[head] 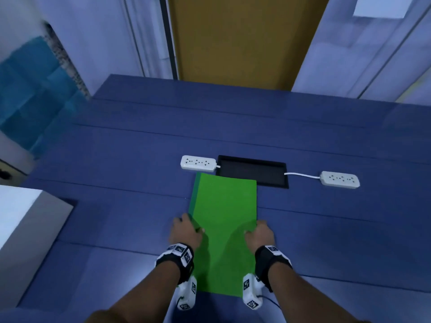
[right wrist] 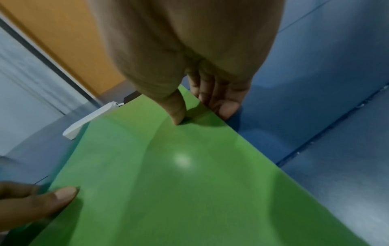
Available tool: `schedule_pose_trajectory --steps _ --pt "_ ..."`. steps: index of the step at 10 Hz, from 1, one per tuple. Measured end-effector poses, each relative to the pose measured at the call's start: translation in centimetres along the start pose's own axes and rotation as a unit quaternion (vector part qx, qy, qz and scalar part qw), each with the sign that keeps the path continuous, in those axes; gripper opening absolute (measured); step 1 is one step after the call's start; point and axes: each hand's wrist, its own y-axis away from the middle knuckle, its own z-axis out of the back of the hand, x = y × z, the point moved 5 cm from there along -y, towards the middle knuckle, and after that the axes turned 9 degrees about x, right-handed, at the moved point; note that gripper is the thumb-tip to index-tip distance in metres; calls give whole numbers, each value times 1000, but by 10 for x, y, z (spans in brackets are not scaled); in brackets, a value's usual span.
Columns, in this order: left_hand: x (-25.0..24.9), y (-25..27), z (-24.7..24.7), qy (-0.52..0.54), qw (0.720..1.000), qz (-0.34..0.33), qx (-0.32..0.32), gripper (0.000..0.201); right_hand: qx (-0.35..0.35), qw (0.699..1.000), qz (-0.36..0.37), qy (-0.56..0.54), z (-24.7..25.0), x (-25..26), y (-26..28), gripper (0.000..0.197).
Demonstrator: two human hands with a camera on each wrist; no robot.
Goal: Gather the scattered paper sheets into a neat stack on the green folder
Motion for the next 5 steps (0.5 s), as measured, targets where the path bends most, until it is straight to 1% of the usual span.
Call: schedule_pose_trajectory --steps 1,2,3,4,5 --pt "-7 -2 1 -87 994 -61 -23 99 -32 995 47 86 0 9 -1 77" --pt "-18 1 -13 -137 977 -159 44 108 30 972 132 192 -20 24 5 95" --pt "-19 -1 -22 -162 971 -153 88 100 66 961 131 233 -33 28 5 88" --pt "-24 2 -17 -198 965 -141 100 96 84 954 126 259 -26 34 7 89" --pt "-34 7 -3 -207 964 -128 104 92 104 955 124 248 -14 33 7 91"
